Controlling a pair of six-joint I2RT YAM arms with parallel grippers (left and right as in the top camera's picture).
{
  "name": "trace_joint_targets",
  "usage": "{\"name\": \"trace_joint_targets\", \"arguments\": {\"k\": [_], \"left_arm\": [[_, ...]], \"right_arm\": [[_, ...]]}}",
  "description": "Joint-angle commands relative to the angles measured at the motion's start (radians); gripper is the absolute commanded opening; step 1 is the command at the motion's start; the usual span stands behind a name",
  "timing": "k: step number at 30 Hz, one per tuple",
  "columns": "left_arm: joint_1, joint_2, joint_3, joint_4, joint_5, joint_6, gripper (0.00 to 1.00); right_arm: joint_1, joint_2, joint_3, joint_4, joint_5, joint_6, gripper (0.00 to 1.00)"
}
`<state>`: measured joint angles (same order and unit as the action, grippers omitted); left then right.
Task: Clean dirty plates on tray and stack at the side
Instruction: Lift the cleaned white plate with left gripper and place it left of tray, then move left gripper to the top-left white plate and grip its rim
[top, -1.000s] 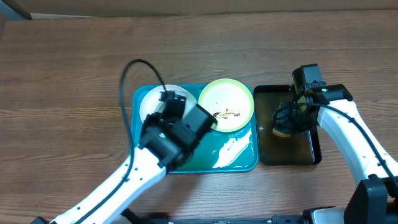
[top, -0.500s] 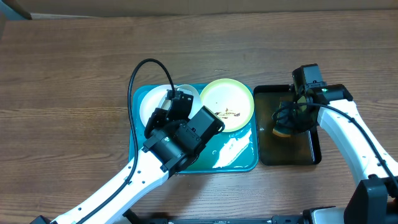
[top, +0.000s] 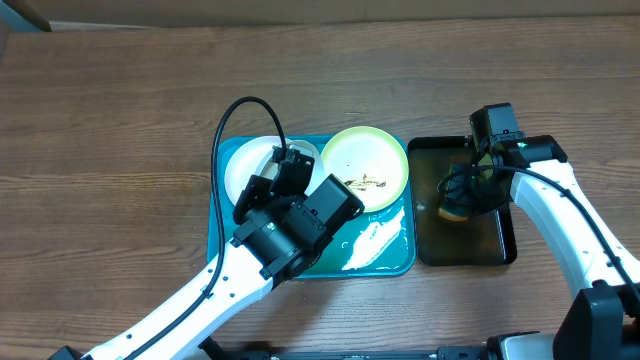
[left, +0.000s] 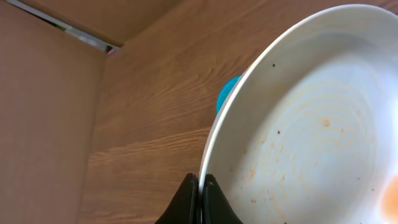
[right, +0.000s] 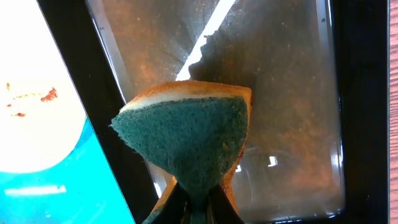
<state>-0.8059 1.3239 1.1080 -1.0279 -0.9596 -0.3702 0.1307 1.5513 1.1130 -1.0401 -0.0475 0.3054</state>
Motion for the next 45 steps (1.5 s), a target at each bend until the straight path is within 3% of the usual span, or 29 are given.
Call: {"name": "trace_joint_targets", "arguments": {"k": [1, 7, 14, 19, 22, 27, 36, 43, 44, 45], "left_arm": [[0.057, -0.027, 0.024, -0.014, 0.045, -0.05, 0.04], [0.33, -0.06, 0.05, -0.015, 0.327, -0.024, 0.04], [0.864, -0.054, 0.068, 0.017, 0.752, 0.073, 0.04], [1.167, -0.002, 0.068, 0.065, 0.938, 0.076, 0.04], [1.278, 0.049, 0.068, 0.096, 1.022, 0.068, 0.04], [1.367, 0.146, 0.068, 0.154, 1.077, 0.068, 0.04], [1.393, 0.326, 0.068, 0.28, 1.079, 0.101, 0.04], [1.394, 0.375, 0.068, 0.296, 0.98, 0.101, 0.04], [1.396, 0.375, 0.068, 0.295, 0.976, 0.101, 0.06], [1.398, 0.375, 0.068, 0.293, 0.978, 0.101, 0.15]], "right_arm": [[-0.003, -0.018, 0.018, 0.001, 0.006, -0.008, 0.04], [-0.003, -0.018, 0.018, -0.006, 0.013, -0.008, 0.04], [-0.003, -0.018, 0.018, -0.006, 0.013, -0.008, 0.04], [-0.003, -0.018, 0.018, -0.006, 0.013, -0.008, 0.04], [-0.003, -0.018, 0.018, -0.008, 0.013, -0.008, 0.04], [-0.003, -0.018, 0.018, -0.011, 0.013, -0.008, 0.04], [-0.003, -0.018, 0.018, -0.03, 0.013, -0.008, 0.04], [-0.003, -0.018, 0.018, -0.04, 0.013, -0.008, 0.04], [-0.003, -0.018, 0.018, -0.039, 0.013, -0.008, 0.04], [-0.003, -0.018, 0.018, -0.039, 0.013, -0.008, 0.04]]}}
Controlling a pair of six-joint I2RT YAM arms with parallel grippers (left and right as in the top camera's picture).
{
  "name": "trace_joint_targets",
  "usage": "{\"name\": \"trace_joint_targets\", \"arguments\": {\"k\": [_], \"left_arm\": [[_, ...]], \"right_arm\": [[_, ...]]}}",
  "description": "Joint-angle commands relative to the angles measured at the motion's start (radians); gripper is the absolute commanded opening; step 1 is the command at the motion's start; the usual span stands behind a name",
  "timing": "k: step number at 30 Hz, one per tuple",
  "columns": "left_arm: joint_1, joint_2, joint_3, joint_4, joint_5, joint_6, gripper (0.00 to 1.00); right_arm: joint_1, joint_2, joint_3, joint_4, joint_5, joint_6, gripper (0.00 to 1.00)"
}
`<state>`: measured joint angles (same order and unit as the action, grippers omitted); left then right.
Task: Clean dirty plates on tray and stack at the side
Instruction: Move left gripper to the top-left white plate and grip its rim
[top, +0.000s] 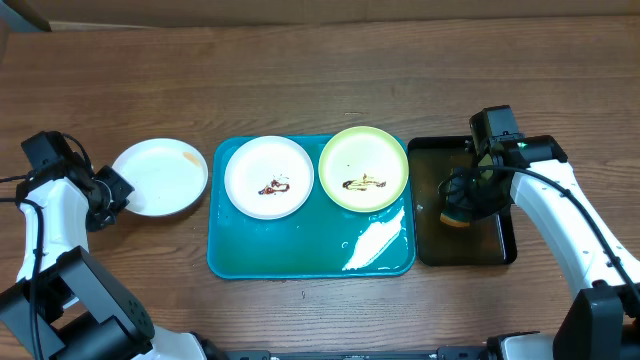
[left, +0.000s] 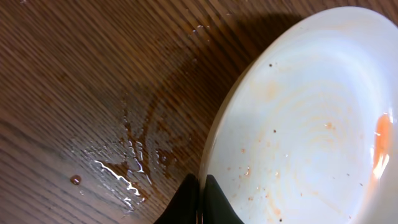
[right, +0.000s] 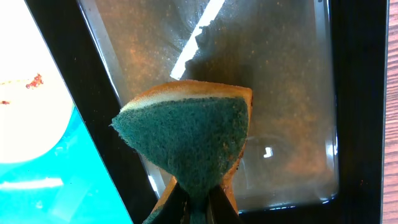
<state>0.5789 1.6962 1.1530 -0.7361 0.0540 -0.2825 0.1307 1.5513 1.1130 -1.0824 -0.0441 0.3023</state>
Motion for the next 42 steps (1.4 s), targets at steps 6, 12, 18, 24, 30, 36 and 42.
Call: {"name": "trace_joint_targets", "arguments": {"k": [6, 12, 18, 24, 30, 36, 42], "left_arm": [[0.013, 0.001, 0.023, -0.012, 0.074, 0.014, 0.6], [-0.062, -0.009, 0.023, -0.047, 0.38, 0.106, 0.64], [-0.252, -0.009, 0.023, -0.074, 0.409, 0.248, 0.66], [-0.429, -0.008, 0.023, -0.003, 0.266, 0.309, 0.68], [-0.537, -0.008, 0.023, 0.154, 0.189, 0.314, 0.75], [-0.56, 0.0, 0.023, 0.23, 0.085, 0.314, 0.72], [-0.56, 0.051, 0.023, 0.245, 0.076, 0.314, 0.7]], "right_arm": [[-0.003, -0.018, 0.018, 0.003, 0.009, -0.005, 0.04], [-0.003, -0.018, 0.018, 0.003, 0.009, -0.005, 0.04], [-0.003, -0.018, 0.018, -0.01, 0.009, -0.005, 0.04], [-0.003, -0.018, 0.018, -0.028, 0.009, -0.005, 0.04], [-0.003, -0.018, 0.013, -0.028, 0.009, -0.005, 0.04], [-0.003, -0.018, 0.012, -0.031, 0.009, -0.004, 0.04], [-0.003, -0.018, 0.012, -0.031, 0.008, -0.004, 0.04]]}}
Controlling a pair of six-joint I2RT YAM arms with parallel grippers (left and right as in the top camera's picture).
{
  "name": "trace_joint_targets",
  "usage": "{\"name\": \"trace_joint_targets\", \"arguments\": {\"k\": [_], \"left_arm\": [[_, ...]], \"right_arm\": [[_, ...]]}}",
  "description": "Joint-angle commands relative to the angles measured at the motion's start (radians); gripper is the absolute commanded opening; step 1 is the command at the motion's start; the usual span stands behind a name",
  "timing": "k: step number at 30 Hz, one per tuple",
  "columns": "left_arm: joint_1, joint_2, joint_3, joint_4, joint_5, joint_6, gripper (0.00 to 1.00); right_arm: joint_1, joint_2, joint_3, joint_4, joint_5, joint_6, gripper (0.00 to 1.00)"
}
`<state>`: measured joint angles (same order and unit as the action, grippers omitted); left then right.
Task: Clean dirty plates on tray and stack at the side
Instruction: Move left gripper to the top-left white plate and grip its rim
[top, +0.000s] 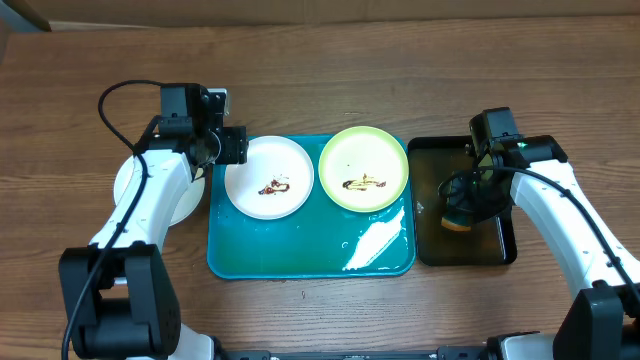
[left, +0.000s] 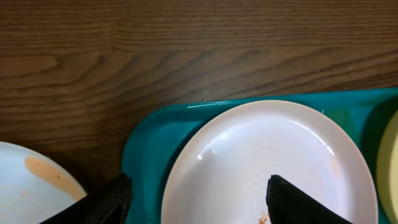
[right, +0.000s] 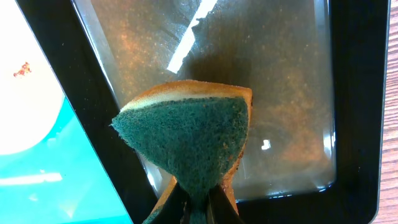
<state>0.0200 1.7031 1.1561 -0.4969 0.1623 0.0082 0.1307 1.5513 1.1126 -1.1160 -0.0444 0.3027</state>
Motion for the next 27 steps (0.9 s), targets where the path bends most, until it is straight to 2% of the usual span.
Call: {"name": "trace_joint_targets", "arguments": {"k": [1, 8, 12, 19, 22, 27], "left_arm": [[-0.001, 0.059, 0.019, 0.007, -0.031, 0.023, 0.7], [-0.001, 0.161, 0.019, 0.001, 0.012, 0.022, 0.63], [-0.002, 0.182, 0.019, -0.021, 0.023, 0.021, 0.51], [-0.001, 0.182, 0.019, -0.159, 0.022, 0.011, 0.15], [-0.001, 0.182, 0.019, -0.245, 0.022, -0.008, 0.04], [-0.002, 0.182, 0.019, -0.352, 0.022, -0.035, 0.04]], "right_arm": [[-0.003, -0.018, 0.013, 0.003, 0.009, -0.004, 0.04], [-0.003, -0.018, 0.013, 0.002, 0.005, -0.004, 0.04], [-0.003, -0.018, 0.013, -0.002, 0.005, -0.004, 0.04], [-0.003, -0.018, 0.013, -0.002, 0.005, -0.005, 0.04], [-0.003, -0.018, 0.013, -0.002, 0.006, -0.005, 0.04], [-0.003, -0.018, 0.013, -0.002, 0.005, -0.005, 0.04]]}}
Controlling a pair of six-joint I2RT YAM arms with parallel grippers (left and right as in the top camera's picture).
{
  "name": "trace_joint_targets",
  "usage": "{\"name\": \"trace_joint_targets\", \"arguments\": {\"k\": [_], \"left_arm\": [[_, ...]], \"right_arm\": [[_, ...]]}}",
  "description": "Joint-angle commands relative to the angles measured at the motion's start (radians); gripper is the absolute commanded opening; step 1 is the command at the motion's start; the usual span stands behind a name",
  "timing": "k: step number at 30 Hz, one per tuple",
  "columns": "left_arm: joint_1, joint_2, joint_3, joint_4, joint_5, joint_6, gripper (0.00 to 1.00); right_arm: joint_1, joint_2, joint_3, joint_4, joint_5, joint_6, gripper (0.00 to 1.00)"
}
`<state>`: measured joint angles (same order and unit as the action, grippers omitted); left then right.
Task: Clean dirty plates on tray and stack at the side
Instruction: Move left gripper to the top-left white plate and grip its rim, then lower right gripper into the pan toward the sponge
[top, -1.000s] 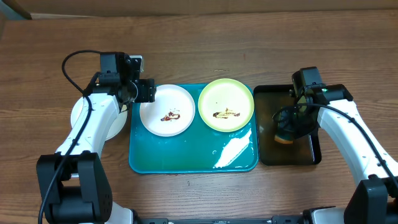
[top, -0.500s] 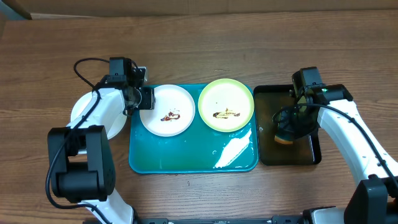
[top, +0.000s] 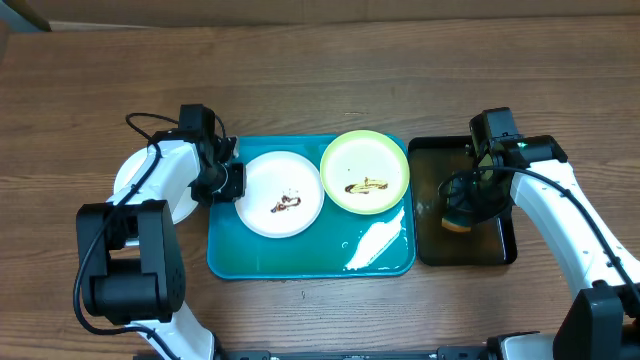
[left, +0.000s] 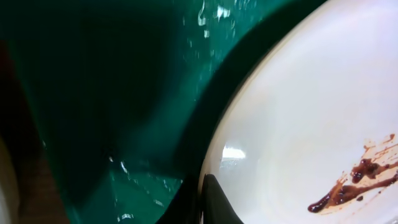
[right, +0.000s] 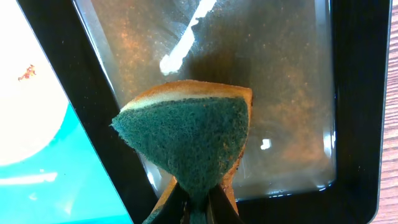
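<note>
A white plate (top: 283, 193) smeared with brown sauce lies on the left half of the teal tray (top: 300, 255). My left gripper (top: 228, 183) is shut on its left rim; in the left wrist view the fingers (left: 214, 202) pinch the plate's edge (left: 311, 112). A green plate (top: 365, 172) with a sauce streak sits on the tray's right half. Another white plate (top: 140, 175) rests on the table left of the tray, partly under my left arm. My right gripper (right: 198, 199) is shut on a green-and-yellow sponge (right: 186, 143).
The sponge hangs over a black tray (top: 500, 250) of murky water (right: 280, 93) right of the teal tray. A wet streak (top: 372, 240) shines on the teal tray's front right. Bare wooden table lies beyond and in front of both trays.
My left gripper was open over the far-left side of the sauce-smeared white plate; now it is shut on that plate's left rim, and the plate sits slightly nearer the front. Right arm unchanged.
First my left gripper held a white plate by the rim over the teal tray. Then that plate lay on the table left of the tray, still gripped. Later the gripper stood open above the tray's white plate, and now grips it. The right gripper kept the sponge over the black tray.
</note>
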<state>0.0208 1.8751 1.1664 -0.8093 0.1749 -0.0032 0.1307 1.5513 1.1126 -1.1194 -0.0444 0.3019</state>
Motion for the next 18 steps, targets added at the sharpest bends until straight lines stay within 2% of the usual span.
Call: {"name": "trace_joint_targets", "arguments": {"k": [1, 7, 11, 18], "left_arm": [[-0.003, 0.01, 0.009, -0.051, 0.009, -0.023, 0.04], [-0.002, 0.01, 0.009, -0.12, -0.006, -0.023, 0.04], [-0.002, 0.01, 0.009, -0.161, -0.029, -0.062, 0.04], [-0.002, 0.01, 0.009, -0.213, -0.029, -0.09, 0.04]], "right_arm": [[-0.003, -0.018, 0.013, 0.0, 0.006, -0.004, 0.04], [-0.003, -0.018, 0.013, 0.008, 0.022, -0.004, 0.04], [-0.003, -0.017, 0.011, 0.075, 0.028, -0.005, 0.04], [-0.002, 0.047, -0.005, 0.141, -0.043, -0.093, 0.04]]}}
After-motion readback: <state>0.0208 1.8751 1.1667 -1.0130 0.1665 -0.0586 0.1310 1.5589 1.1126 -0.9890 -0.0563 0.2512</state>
